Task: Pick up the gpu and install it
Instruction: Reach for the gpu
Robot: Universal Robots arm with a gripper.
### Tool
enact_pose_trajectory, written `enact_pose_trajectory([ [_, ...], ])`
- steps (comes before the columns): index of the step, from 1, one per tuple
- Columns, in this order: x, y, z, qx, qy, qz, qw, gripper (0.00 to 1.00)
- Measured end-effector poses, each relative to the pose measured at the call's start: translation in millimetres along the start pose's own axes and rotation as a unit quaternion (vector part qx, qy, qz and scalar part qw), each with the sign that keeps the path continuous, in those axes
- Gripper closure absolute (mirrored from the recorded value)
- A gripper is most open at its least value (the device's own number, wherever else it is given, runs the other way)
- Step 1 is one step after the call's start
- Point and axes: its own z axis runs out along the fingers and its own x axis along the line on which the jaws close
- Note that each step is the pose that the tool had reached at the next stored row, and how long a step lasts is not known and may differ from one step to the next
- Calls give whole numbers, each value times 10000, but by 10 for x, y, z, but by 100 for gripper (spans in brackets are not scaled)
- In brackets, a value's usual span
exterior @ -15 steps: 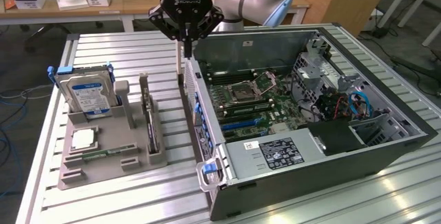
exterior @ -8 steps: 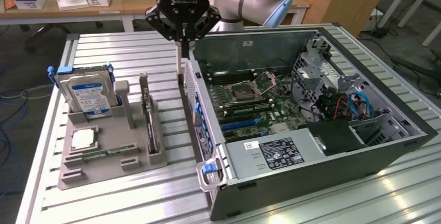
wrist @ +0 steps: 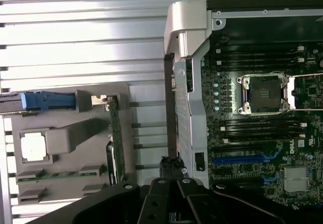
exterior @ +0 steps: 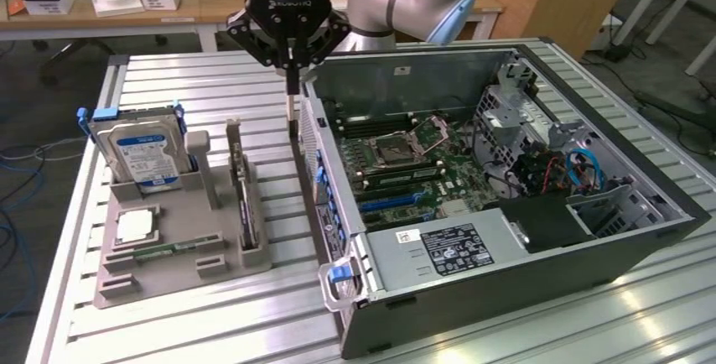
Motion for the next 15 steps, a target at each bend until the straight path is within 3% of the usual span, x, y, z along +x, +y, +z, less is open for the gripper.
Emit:
enact_pose_trajectory([
  [15, 182, -14, 2, 0, 1, 0, 10000, 90],
])
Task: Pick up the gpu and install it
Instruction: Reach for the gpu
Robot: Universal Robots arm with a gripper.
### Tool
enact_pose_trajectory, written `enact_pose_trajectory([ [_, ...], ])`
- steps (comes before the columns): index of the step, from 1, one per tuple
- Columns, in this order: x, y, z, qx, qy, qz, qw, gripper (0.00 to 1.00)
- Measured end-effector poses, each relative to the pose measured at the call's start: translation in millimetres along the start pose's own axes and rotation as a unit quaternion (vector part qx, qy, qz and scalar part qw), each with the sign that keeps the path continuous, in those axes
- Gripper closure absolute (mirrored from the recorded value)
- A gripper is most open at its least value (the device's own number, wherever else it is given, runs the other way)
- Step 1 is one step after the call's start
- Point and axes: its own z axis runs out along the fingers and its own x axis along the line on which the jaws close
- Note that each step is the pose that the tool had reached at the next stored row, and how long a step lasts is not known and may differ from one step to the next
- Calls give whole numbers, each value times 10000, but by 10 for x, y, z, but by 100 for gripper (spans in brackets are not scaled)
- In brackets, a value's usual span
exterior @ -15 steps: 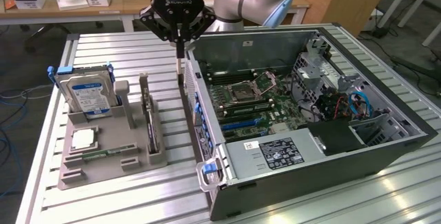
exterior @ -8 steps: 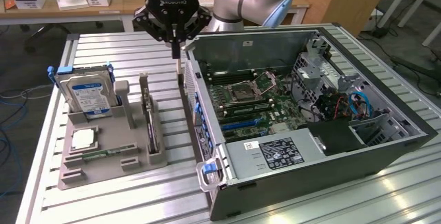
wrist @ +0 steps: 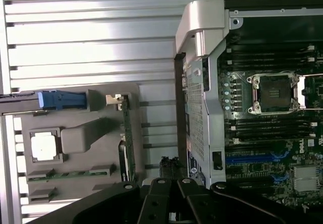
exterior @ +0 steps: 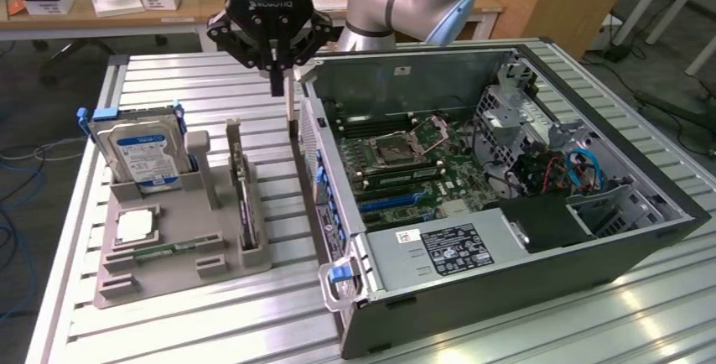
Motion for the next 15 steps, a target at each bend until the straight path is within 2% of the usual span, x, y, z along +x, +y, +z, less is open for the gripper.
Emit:
enact_pose_trajectory([
  [15, 167, -13, 1, 0, 3, 0, 10000, 90],
])
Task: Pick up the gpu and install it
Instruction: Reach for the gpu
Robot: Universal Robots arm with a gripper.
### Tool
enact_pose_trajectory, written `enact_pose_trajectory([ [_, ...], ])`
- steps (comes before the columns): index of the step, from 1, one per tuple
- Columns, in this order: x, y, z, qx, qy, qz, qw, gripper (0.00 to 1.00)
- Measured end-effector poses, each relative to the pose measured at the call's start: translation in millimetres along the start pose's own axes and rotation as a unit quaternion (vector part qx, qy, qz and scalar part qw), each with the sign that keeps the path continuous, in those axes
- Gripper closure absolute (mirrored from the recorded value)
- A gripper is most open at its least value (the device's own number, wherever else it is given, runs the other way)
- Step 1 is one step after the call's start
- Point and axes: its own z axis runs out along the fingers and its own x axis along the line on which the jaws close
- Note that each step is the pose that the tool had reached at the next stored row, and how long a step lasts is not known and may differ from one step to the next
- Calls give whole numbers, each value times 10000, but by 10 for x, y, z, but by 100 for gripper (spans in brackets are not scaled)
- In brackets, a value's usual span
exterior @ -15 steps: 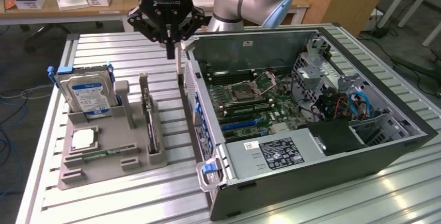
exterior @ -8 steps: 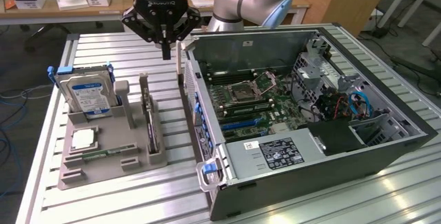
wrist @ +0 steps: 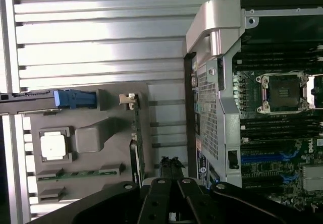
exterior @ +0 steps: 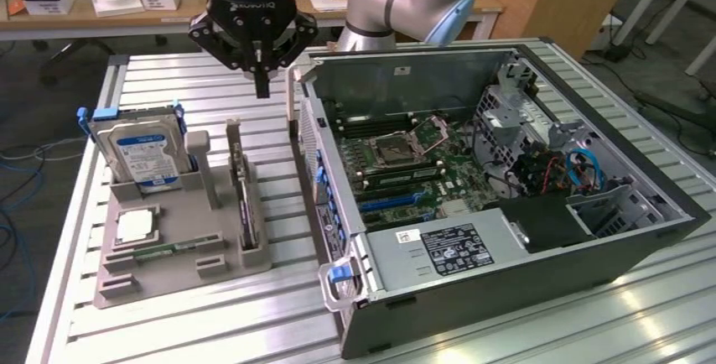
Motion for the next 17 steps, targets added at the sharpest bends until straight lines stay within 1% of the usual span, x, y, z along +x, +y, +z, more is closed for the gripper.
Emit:
enact_pose_trajectory([
  [9, 88, -7, 5, 1, 8, 0, 10000, 90],
  [17, 200, -16, 18, 3, 32, 1, 10000, 90],
])
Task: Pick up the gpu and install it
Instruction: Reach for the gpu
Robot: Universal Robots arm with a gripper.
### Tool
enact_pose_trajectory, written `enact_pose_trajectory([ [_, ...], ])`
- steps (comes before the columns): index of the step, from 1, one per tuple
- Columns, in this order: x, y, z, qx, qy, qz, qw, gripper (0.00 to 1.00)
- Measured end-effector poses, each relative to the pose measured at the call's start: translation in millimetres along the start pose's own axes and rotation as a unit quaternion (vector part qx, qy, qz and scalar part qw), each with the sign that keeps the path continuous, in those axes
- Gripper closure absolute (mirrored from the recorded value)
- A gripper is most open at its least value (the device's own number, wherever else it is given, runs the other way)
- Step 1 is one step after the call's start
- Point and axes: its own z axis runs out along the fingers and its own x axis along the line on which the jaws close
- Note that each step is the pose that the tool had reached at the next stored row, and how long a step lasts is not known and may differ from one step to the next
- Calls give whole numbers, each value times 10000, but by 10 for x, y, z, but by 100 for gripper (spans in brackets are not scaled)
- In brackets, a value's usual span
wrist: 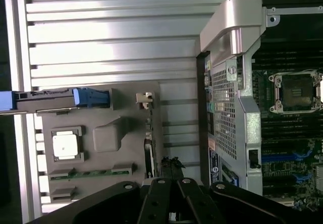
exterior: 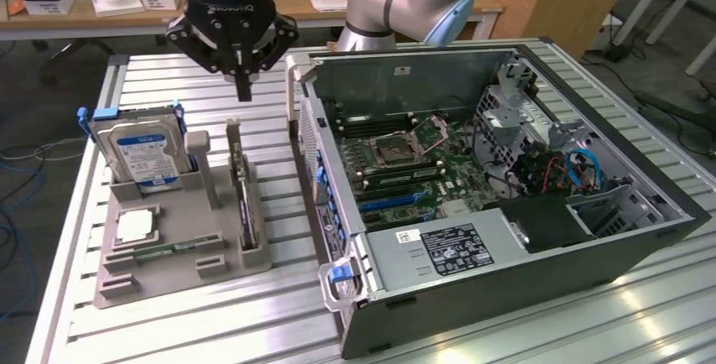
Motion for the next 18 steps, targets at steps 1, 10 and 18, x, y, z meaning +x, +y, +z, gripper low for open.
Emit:
enact_pose_trajectory([
  [1, 13, -1, 1, 0, 3, 0, 10000, 90],
  [10, 133, -11, 17, 3, 31, 1, 10000, 90],
  [18, 209, -17, 28, 4, 52, 2, 10000, 90],
])
